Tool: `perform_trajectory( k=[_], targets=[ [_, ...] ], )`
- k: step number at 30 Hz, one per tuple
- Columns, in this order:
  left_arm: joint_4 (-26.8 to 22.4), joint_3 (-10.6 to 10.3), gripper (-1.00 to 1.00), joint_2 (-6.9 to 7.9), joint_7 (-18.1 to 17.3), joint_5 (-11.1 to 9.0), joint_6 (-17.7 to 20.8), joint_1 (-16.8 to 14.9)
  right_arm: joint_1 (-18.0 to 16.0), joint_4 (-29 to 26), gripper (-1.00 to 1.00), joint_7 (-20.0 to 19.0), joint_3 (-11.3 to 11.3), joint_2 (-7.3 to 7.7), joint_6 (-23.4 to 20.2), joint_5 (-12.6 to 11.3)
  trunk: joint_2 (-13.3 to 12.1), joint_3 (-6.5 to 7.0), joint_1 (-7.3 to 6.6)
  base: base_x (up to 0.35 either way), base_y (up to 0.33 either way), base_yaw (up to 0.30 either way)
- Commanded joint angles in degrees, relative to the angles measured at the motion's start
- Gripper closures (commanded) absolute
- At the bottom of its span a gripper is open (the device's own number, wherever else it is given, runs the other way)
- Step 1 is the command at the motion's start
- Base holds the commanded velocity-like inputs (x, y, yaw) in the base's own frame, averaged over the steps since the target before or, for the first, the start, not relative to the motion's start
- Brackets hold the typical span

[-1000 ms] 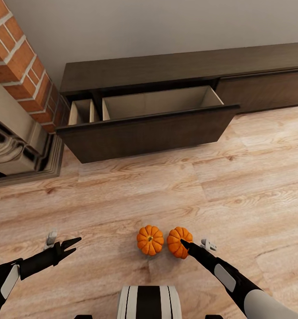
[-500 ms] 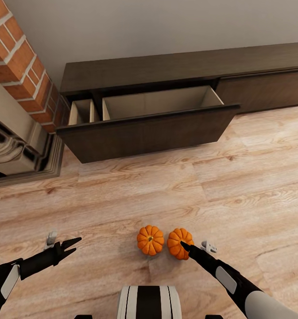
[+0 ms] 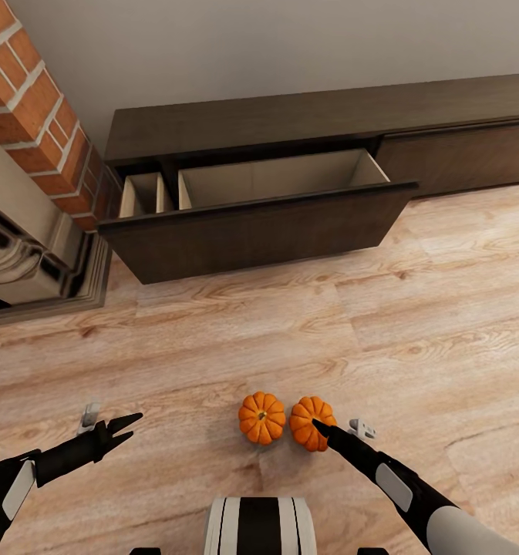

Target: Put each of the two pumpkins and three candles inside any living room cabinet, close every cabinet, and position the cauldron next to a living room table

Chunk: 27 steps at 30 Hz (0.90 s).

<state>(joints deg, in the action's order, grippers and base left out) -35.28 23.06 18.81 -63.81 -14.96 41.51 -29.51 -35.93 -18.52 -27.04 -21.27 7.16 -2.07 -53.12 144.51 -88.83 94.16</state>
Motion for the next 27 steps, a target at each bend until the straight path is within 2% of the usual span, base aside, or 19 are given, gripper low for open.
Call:
perform_trajectory(
  k=[1,20,24,27],
  targets=[
    [0.00,0.05,-1.00,0.00,-0.09,-0.16,0.42,-0.02,-0.02,-0.02,-1.00,-0.12,-0.26,0.04,-0.22,-0.59,0.01,-0.03,-0.01,0.000,0.000,0.000],
    [-0.05,0.05,-1.00,0.01,-0.13,-0.16,0.42,-0.02,-0.02,0.06,-1.00,-0.03,-0.26,0.01,-0.21,-0.58,0.01,-0.03,-0.01,0.000,0.000,0.000],
    [-0.05,0.05,-1.00,0.05,-0.16,-0.16,0.42,-0.02,-0.02,0.03,-1.00,-0.03,-0.26,0.03,-0.21,-0.58,0.06,-0.92,0.09,0.000,0.000,0.000],
    [-0.05,0.05,-1.00,0.05,-0.17,-0.16,0.42,-0.02,-0.02,0.03,-1.00,-0.03,-0.26,-0.02,-0.21,-0.58,0.06,-0.92,0.09,0.000,0.000,0.000]
  ],
)
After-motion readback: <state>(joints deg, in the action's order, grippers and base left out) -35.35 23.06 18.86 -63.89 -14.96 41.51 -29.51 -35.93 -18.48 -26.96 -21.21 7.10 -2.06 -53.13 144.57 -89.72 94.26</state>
